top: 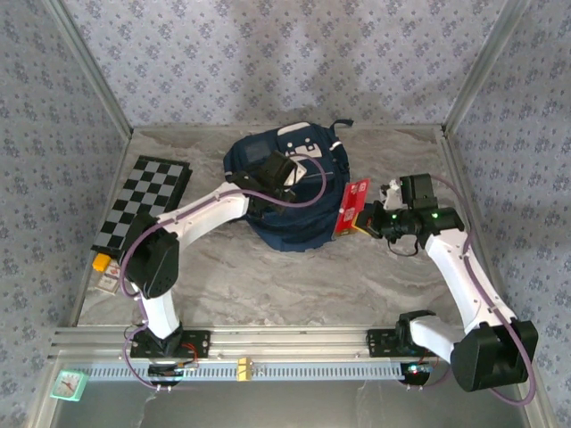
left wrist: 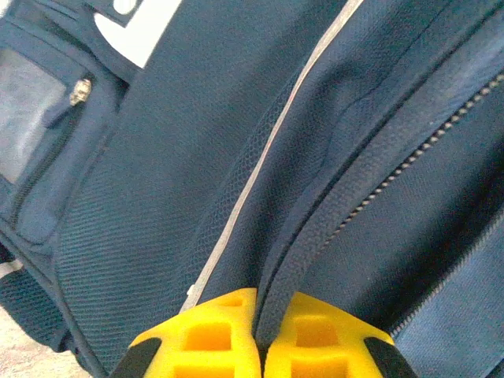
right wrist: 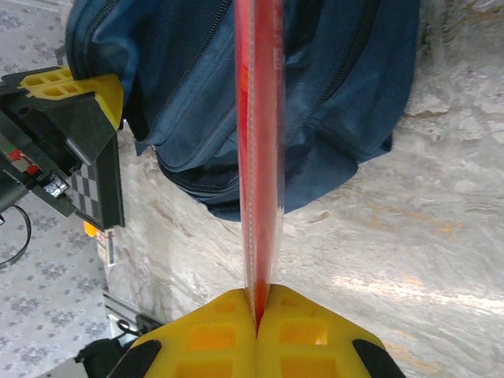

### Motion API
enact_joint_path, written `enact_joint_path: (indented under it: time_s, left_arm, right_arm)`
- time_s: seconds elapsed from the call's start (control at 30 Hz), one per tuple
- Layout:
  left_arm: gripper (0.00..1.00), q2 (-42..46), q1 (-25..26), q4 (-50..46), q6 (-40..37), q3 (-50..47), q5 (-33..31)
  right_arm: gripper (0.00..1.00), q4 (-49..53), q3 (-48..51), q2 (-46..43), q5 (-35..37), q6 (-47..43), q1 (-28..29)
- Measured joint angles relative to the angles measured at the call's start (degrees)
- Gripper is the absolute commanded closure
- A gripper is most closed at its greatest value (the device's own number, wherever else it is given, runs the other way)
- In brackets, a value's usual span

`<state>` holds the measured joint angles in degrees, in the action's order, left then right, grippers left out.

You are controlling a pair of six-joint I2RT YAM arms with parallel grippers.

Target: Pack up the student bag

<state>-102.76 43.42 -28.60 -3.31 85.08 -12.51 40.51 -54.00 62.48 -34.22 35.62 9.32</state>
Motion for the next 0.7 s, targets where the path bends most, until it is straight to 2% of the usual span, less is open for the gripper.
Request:
enact_joint_path:
  time_s: [0.17, 0.37, 0.53, 0.7]
  left_arm:
    - [1.0, 0.0, 3.1, -2.1, 5.4, 4.6, -3.7]
    - [1.0, -0.1, 8.5, -6.4, 14.1, 9.8, -6.4]
    - [1.0, -0.1, 9.6, -9.2, 20.3, 11.6, -6.6]
    - [1.0, -0.3, 9.3, -9.4, 23.5, 12.0, -6.9]
  right_arm:
    - [1.0, -6.8, 0.0, 1.5, -0.1, 5.9, 4.2]
    - [1.0, -16.0, 1.2, 3.7, 2.2, 13.8, 6.0]
    - [1.0, -27.8, 5.6, 7.2, 6.6, 20.8, 7.4]
    - [0.99, -37.1, 6.5, 11.5, 11.7, 25.1, 11.9]
